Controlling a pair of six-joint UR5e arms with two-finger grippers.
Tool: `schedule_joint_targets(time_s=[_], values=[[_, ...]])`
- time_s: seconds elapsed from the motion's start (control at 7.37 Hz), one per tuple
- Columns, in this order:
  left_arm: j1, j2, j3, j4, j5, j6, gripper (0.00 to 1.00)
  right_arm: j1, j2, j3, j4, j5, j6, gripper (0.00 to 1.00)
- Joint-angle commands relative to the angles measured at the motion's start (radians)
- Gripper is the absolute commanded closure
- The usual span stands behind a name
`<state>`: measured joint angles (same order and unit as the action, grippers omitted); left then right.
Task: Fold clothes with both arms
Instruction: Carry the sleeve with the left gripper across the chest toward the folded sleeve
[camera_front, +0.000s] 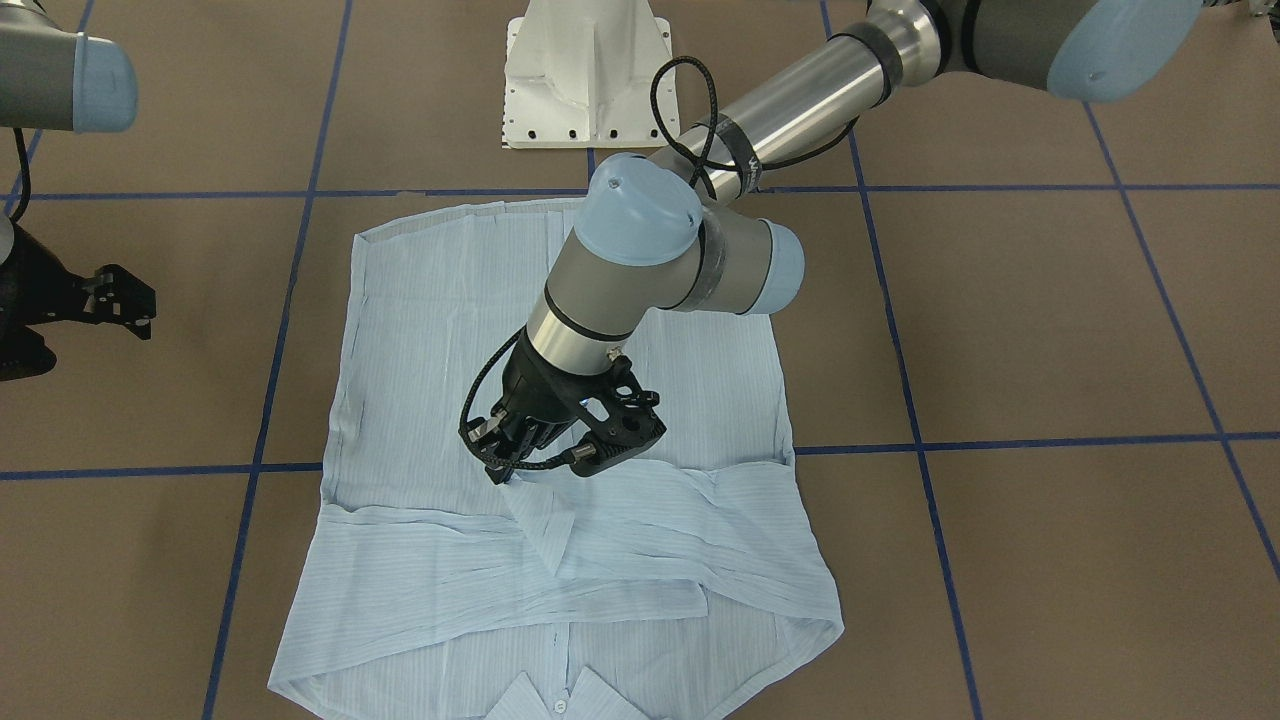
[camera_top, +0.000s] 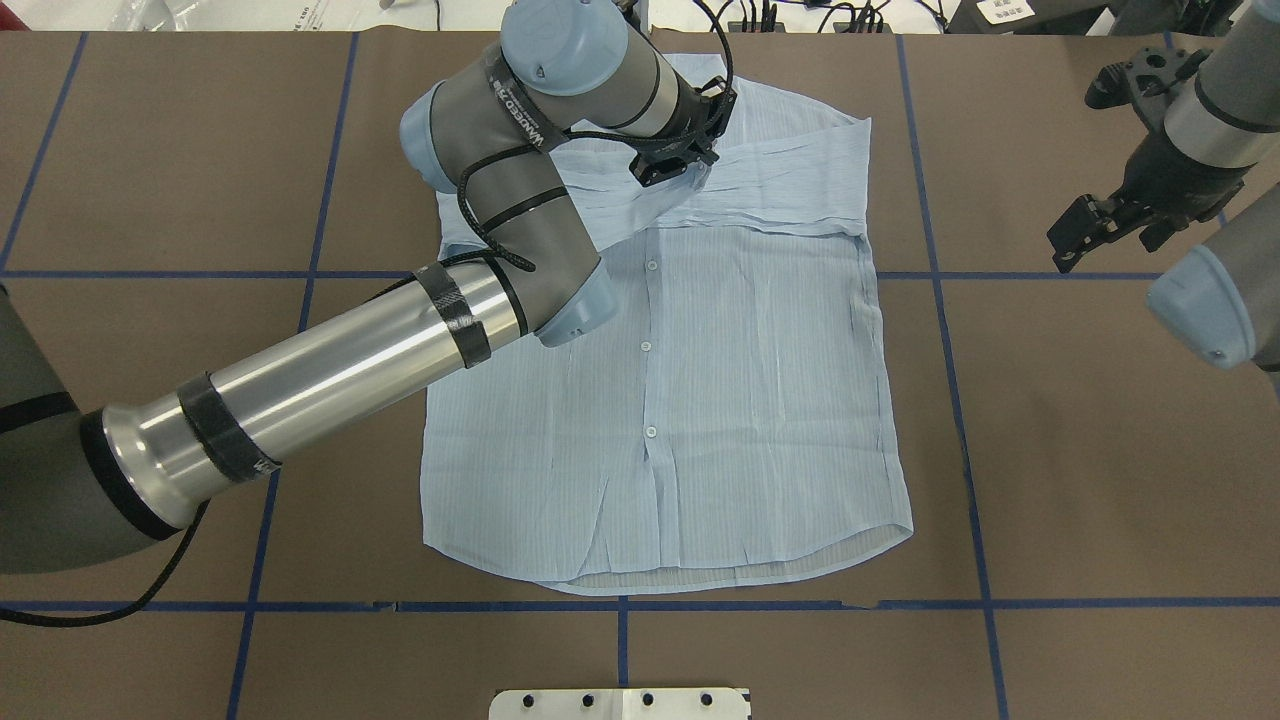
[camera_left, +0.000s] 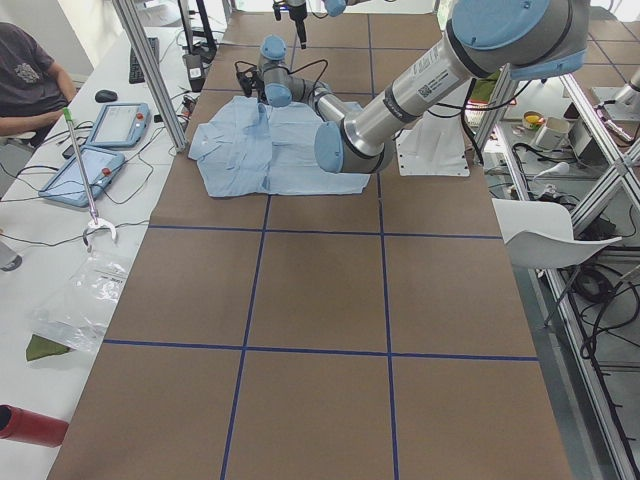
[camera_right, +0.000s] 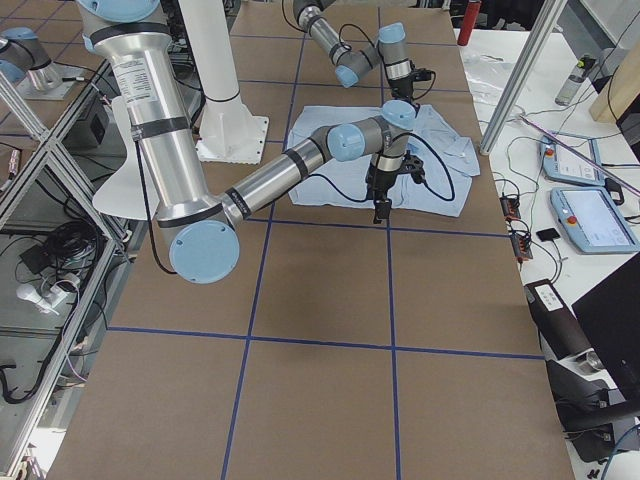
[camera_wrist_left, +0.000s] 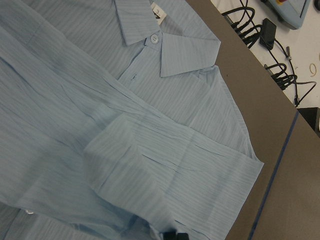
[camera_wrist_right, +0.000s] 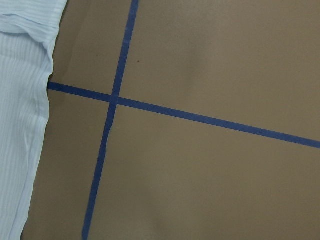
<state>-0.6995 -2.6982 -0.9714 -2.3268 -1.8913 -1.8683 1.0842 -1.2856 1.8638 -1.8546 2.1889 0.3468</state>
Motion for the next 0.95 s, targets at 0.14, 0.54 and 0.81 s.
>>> schedule_joint_targets(time_s=[0.14, 0.54, 0.81], values=[[0.005, -0.012, 0.020, -0.066, 0.001, 0.000, 1.00, 0.000, -0.005, -0.002, 0.000, 0.000, 0.000, 0.00], [0.009, -0.014, 0.069, -0.143, 0.001, 0.001, 1.00, 0.000, -0.011, -0.006, 0.000, -0.001, -0.006, 0.00], [0.023, -0.014, 0.080, -0.144, 0.043, 0.003, 1.00, 0.000, -0.012, -0.006, 0.000, -0.001, -0.006, 0.00]])
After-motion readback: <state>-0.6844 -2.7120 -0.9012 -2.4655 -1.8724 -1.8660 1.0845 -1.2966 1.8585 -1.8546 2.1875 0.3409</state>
